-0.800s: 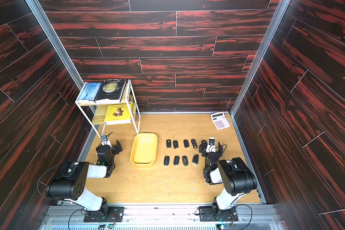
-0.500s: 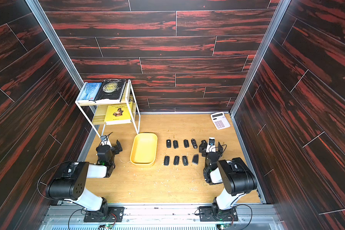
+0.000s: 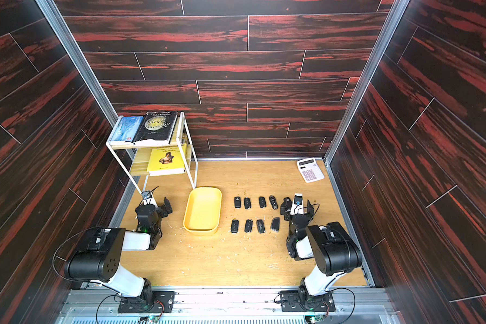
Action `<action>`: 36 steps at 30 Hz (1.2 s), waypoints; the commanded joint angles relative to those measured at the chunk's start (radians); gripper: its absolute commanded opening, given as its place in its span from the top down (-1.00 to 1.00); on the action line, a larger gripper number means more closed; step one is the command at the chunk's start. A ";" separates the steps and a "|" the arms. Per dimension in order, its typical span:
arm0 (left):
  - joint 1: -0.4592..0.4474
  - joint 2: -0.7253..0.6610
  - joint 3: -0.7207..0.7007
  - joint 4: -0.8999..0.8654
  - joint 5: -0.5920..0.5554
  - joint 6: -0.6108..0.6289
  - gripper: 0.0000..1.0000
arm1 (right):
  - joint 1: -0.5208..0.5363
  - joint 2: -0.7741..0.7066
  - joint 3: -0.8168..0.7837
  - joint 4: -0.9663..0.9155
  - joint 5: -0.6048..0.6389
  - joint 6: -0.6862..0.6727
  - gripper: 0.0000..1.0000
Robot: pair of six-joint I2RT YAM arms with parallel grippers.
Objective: Place the car key into the storage box
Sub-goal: Pick up the car key from the center of the board.
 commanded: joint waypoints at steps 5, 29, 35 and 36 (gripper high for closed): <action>0.024 -0.002 0.004 -0.017 0.041 -0.007 -1.00 | -0.014 -0.019 0.003 0.012 -0.021 0.009 -0.97; 0.010 -0.526 0.374 -0.944 0.031 -0.330 -1.00 | -0.011 -0.080 0.898 -1.624 0.185 0.398 -0.97; 0.003 -0.441 0.613 -1.319 0.152 -0.354 -1.00 | -0.012 0.055 1.156 -1.929 0.081 0.428 -0.97; 0.004 -0.449 0.630 -1.325 0.189 -0.359 -1.00 | -0.012 0.055 1.164 -1.942 0.056 0.438 -0.97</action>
